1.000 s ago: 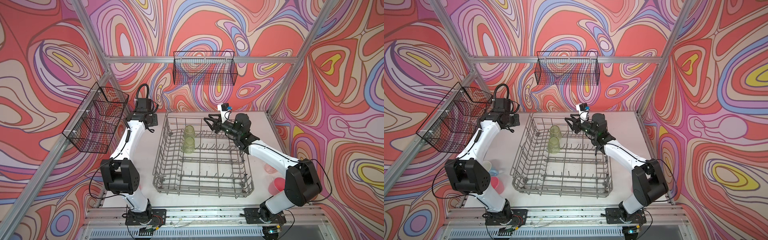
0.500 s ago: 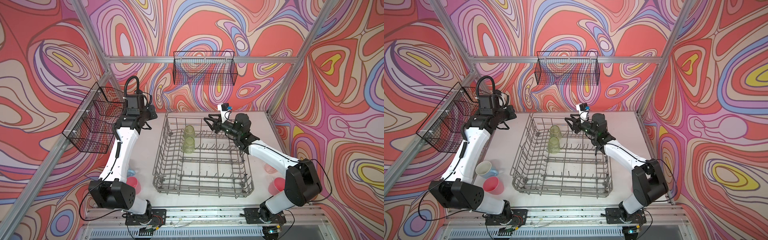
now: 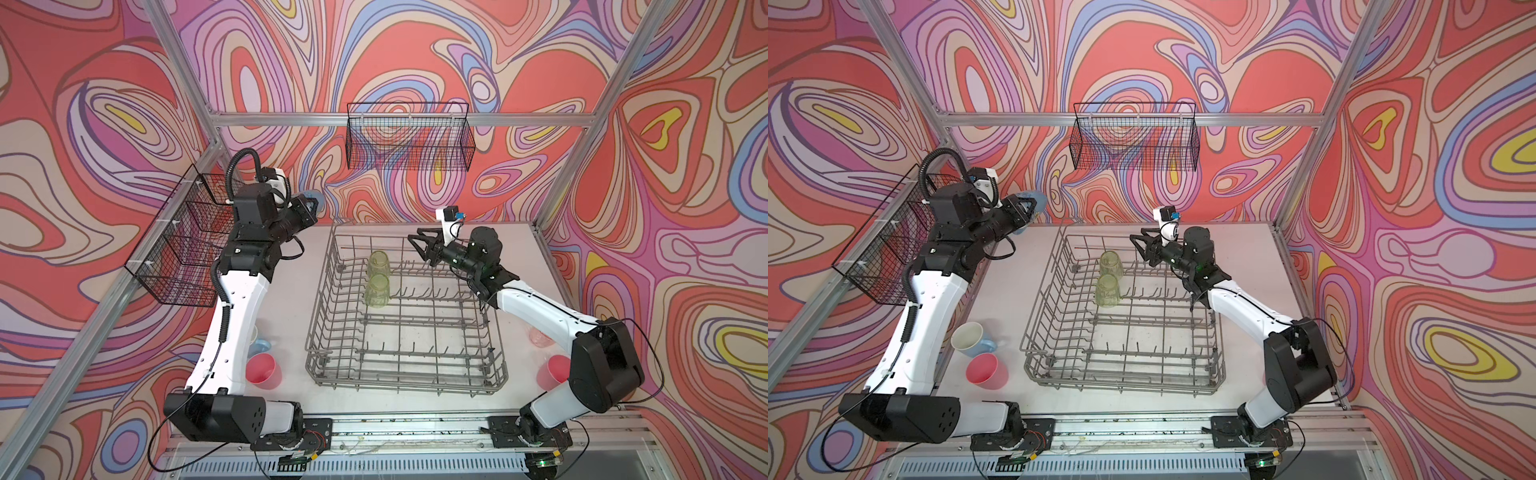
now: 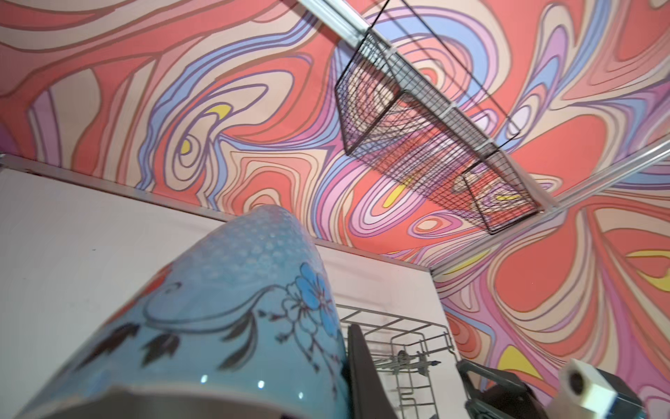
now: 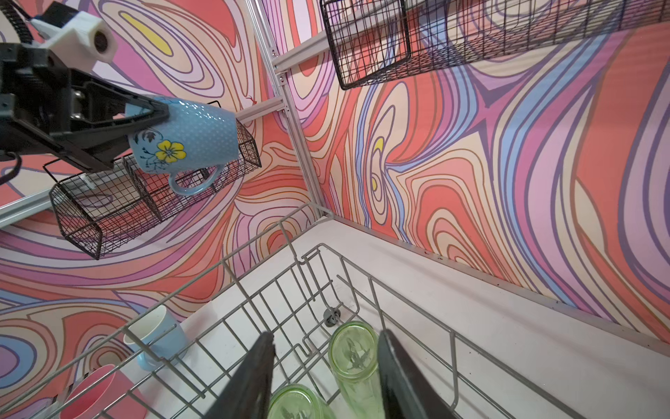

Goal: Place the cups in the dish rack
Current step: 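Lift the blue mug and carry it toward the right gripper, then grasp the blue mug with the right gripper and release the left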

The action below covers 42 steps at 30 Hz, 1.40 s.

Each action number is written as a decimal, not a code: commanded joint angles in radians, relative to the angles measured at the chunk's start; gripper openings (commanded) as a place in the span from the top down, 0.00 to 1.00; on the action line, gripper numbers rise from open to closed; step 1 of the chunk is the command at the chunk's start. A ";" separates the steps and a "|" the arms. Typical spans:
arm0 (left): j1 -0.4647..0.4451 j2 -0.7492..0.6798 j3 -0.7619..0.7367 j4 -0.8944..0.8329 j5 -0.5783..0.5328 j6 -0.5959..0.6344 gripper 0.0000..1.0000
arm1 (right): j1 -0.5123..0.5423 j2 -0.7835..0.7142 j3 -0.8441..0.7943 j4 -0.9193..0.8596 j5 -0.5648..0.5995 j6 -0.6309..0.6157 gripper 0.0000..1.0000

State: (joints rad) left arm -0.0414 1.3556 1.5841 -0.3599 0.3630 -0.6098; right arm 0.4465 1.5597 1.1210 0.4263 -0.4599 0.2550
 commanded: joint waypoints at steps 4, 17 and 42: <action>-0.023 -0.032 -0.091 0.373 0.125 -0.240 0.92 | 0.006 -0.017 0.016 0.035 0.028 0.092 0.52; -0.045 0.035 -0.253 0.966 0.178 -0.675 0.94 | 0.006 0.034 0.046 0.153 0.024 0.351 0.52; -0.234 0.204 -0.378 1.580 0.178 -0.871 0.93 | 0.109 0.174 0.243 0.104 0.214 0.471 0.55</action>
State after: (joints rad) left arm -0.2596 1.5642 1.2091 1.0229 0.5423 -1.4548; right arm 0.5556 1.7042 1.3331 0.5514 -0.2798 0.7456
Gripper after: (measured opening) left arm 0.112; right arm 0.448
